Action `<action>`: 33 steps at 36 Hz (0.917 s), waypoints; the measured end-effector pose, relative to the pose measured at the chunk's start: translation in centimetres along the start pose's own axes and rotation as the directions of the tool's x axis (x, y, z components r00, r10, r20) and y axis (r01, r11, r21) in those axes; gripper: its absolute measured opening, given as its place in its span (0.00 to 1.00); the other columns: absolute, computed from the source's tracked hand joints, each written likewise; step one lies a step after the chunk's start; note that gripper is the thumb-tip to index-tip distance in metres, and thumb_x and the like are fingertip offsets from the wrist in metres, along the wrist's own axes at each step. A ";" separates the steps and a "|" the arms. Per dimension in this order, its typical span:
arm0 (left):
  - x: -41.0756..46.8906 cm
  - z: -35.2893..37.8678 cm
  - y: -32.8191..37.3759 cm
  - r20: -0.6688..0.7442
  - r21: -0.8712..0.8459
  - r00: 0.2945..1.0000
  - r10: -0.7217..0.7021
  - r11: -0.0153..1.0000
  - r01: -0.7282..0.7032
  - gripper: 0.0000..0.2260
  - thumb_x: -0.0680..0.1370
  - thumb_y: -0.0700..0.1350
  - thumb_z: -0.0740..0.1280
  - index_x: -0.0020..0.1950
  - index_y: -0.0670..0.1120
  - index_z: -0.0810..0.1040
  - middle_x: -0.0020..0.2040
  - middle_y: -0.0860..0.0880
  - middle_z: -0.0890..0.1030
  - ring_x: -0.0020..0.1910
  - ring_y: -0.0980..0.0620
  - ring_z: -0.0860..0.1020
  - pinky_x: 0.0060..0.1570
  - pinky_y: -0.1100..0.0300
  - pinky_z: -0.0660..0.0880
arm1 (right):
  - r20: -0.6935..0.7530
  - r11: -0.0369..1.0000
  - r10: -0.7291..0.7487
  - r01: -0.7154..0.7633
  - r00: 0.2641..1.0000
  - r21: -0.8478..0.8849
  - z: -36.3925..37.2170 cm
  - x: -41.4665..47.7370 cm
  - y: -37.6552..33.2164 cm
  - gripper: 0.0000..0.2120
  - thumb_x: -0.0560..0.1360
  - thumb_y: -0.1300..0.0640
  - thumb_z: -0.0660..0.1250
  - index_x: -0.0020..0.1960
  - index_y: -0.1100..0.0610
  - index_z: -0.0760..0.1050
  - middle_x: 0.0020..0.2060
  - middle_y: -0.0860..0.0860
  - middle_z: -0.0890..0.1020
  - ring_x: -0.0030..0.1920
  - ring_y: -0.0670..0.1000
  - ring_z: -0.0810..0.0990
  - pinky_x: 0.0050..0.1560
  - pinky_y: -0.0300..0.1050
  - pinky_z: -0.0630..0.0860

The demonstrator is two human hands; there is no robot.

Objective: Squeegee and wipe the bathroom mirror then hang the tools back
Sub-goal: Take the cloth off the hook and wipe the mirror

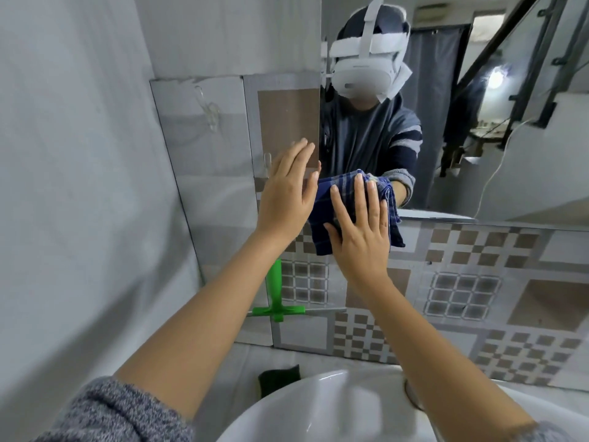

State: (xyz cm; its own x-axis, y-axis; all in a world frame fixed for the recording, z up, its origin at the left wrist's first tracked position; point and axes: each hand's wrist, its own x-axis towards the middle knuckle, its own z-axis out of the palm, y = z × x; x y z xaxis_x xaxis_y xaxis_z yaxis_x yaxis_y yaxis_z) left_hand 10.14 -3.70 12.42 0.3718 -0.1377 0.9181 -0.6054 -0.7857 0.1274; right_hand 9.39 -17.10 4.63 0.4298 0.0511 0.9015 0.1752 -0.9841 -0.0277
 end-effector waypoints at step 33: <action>1.3 -5.2 5.0 0.311 -0.271 0.947 -0.085 0.947 0.174 0.09 0.76 0.37 0.64 0.55 0.41 0.78 0.52 0.45 0.76 0.51 0.52 0.75 0.54 0.63 0.71 | 0.099 0.886 0.090 -0.125 0.991 0.447 -6.5 0.5 0.8 0.23 0.77 0.57 0.62 0.71 0.57 0.62 0.67 0.59 0.67 0.68 0.59 0.66 0.60 0.55 0.73</action>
State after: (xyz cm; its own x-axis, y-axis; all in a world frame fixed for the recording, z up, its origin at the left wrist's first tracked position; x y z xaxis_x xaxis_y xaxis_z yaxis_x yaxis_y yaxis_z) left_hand 3.96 -4.68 16.18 0.6225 -0.2509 0.7413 -0.6990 -0.6042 0.3825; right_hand 3.96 -18.94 7.91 0.5295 -0.0209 0.8481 0.4975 -0.8021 -0.3303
